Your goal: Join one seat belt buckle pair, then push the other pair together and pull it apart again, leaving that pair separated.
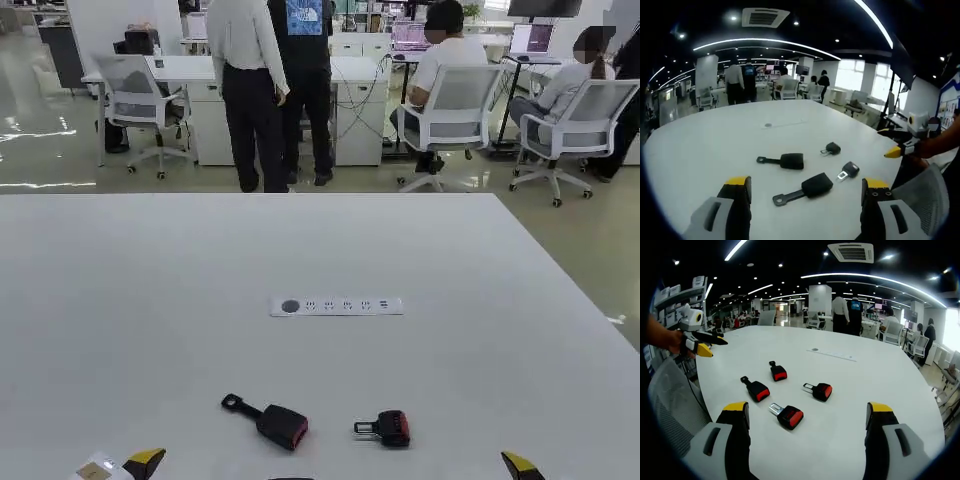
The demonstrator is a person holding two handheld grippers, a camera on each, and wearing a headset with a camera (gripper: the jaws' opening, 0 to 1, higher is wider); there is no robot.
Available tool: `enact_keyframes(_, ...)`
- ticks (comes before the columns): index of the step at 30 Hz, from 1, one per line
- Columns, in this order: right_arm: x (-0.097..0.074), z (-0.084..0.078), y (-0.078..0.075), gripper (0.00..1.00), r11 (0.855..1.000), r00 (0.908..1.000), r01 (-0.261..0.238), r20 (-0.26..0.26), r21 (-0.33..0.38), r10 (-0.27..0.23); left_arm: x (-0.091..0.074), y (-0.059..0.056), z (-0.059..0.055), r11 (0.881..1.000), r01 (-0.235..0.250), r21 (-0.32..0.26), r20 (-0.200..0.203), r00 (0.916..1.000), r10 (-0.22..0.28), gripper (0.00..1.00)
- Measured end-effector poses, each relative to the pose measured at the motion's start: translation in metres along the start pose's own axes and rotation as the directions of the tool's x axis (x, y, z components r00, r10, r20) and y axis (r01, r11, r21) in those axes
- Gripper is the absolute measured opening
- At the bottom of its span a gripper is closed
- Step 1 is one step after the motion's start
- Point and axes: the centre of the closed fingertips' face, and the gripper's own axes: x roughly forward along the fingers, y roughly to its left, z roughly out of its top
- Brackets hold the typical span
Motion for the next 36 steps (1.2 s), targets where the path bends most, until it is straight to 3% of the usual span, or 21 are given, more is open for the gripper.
enact_keyframes(36, -0.0085, -0.0054, 0.001, 0.96, 1.0, 1.0, -0.002, 0.007, -0.011, 0.002, -0.0068, -0.0049, 0.0037, 1.0, 0.0, 0.017, 0.004, 1.0, 0.0, 0.92)
